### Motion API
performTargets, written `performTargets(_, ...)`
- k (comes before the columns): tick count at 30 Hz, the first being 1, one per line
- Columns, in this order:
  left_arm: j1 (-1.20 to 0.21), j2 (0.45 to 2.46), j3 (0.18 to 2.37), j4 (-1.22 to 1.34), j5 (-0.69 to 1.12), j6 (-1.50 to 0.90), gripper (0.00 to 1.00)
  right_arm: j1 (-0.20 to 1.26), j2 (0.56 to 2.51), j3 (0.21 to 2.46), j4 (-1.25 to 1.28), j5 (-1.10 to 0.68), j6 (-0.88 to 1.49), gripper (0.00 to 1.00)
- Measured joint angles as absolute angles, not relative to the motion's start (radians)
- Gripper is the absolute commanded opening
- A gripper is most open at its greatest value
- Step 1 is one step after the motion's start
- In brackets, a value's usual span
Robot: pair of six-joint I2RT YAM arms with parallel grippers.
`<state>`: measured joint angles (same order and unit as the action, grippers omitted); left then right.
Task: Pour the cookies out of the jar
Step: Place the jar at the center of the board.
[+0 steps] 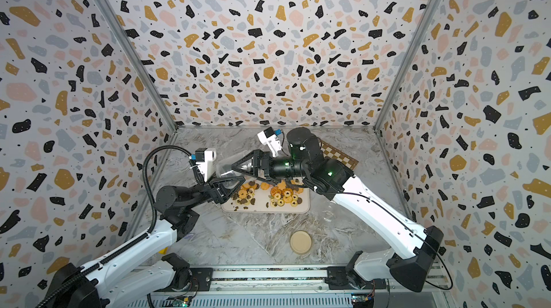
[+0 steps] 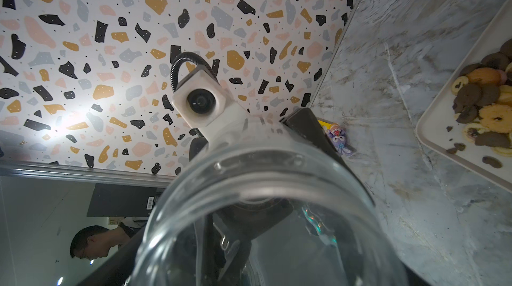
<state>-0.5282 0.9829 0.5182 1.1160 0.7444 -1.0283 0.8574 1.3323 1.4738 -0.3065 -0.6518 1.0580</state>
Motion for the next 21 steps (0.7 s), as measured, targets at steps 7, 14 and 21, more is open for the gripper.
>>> performTargets(7,-0.564,0.956,0.518,1.015,0.722,-0.922,0.0,0.864,1.362,1.484,-0.307,-0.636,1.101,1.0)
performTargets(14,-0.57,0.91,0.519,0.946,0.706,-0.822,0.0,0.894,1.382,1.507,-0.32,-0.607,1.116,0.85)
performTargets(21,-0.574,0.898,0.519,0.923,0.71,-0.791,0.0,0.9,1.38,1.506,-0.322,-0.609,1.113,0.47)
